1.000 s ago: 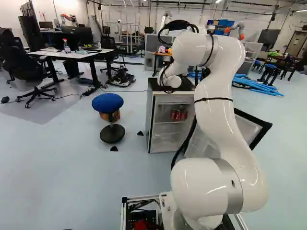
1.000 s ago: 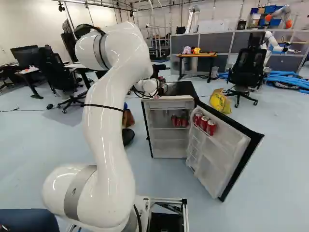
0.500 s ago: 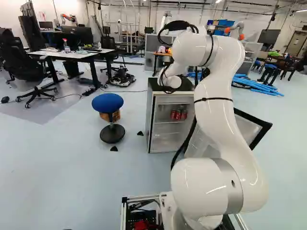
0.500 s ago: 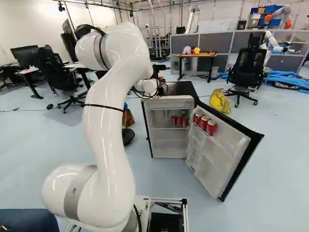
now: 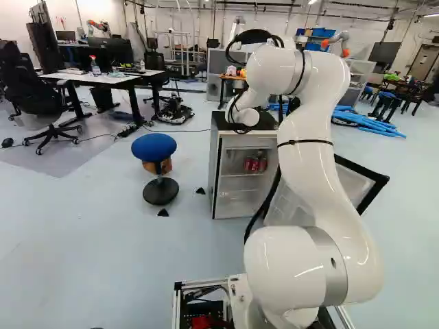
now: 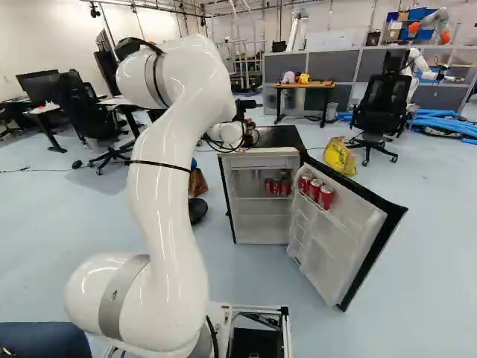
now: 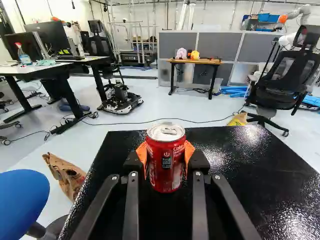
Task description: Grab a drink from the fridge
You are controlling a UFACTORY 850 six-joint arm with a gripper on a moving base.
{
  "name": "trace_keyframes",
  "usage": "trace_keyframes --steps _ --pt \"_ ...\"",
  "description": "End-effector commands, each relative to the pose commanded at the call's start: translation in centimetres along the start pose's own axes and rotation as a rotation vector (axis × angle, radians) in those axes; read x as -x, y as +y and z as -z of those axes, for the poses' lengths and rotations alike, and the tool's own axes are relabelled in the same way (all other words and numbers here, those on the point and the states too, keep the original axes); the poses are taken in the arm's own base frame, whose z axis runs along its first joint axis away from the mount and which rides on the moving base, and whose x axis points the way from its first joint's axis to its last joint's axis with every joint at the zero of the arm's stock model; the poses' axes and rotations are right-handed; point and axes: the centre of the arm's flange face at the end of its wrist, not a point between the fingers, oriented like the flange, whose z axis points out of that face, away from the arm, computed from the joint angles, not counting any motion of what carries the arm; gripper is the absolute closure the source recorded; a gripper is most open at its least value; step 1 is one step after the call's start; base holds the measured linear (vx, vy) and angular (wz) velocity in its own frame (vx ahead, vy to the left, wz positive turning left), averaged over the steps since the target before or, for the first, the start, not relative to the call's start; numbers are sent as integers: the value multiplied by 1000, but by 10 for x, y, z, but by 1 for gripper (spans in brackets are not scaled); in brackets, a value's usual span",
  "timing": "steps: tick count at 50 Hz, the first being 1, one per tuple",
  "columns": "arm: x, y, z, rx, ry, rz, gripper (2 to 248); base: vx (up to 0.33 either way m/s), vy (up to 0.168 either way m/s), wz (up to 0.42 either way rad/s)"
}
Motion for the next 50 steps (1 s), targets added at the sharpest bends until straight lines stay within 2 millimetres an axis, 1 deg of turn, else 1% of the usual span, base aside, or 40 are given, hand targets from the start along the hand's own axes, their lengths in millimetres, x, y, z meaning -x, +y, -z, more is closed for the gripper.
trace_keyframes --steps 26,27,31,32,36,37,42,43,47,48,50 --pt "1 0 0 0 -9 0 157 0 0 0" --pt "1 0 0 0 -9 0 143 0 0 0" --pt "1 0 0 0 -9 0 143 0 0 0" --pt "1 0 0 0 -9 0 109 0 0 0" --pt "1 0 0 0 -9 0 109 0 0 0" --pt "1 0 0 0 -9 0 74 0 0 0" --pt "1 0 0 0 -9 0 74 0 0 0" --pt "1 0 0 0 -9 0 38 0 0 0" --pt "1 0 3 -1 -12 0 38 0 0 0" --pt "1 -1 4 -1 -13 0 5 0 0 0" --pt "1 -1 7 -2 -16 0 5 0 0 0"
